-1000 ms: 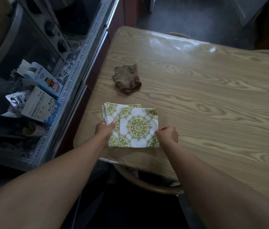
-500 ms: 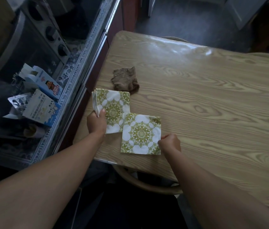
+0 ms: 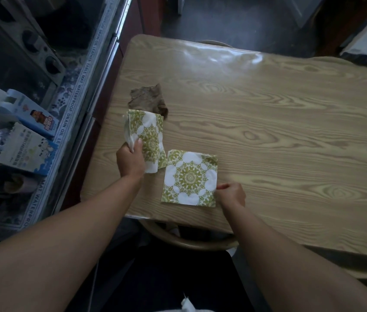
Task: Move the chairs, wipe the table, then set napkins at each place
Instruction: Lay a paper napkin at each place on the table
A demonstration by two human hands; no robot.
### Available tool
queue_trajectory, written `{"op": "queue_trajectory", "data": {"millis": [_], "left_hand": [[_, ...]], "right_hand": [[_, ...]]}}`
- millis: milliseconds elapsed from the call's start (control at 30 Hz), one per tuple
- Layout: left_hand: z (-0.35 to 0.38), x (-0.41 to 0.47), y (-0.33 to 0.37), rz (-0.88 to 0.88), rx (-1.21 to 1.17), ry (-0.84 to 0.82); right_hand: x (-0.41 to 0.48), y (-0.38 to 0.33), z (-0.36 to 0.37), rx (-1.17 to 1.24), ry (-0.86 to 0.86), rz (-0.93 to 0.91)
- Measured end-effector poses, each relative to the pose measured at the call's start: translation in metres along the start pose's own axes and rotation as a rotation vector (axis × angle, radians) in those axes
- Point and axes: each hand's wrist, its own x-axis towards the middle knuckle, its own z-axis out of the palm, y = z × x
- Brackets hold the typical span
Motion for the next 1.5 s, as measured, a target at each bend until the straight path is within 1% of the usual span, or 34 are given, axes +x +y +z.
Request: {"op": "queue_trajectory", "data": {"millis": [167,333,1000,1200,1333,1433,1500], "left_hand": [[0.015,-0.009,0.007,0.049,-0.02,-0.042],[0.023,-0.013,0.012,0.075,-0.026,-0.062],[0.019,-0.012,0.03,0.103,-0.022,0.018],[0.023,-0.008,0.03,0.108,-0.029,0.024],[0.031,-0.012,0.036,0.12,-0.037,0.014],[0.04,-0.017,0.041,0.107,-0.066,-0.028],[0.049,-0.025,0.045,0.102,-0.097,-0.08]], "right_hand": [[0.0,0.007,-0.003,0.047,0.026,0.007],[0.002,0.012,-0.008,0.032,0.032,0.003],[0.01,0.022,-0.016,-0.024,0.023,-0.01],[0.013,0.022,-0.013,-0.06,0.029,-0.015],[0.015,0.021,-0.013,-0.128,0.025,-0.026],[0.01,0.014,-0.018,-0.234,0.039,-0.06],[0.013,0.013,-0.023,-0.253,0.101,-0.099]]}}
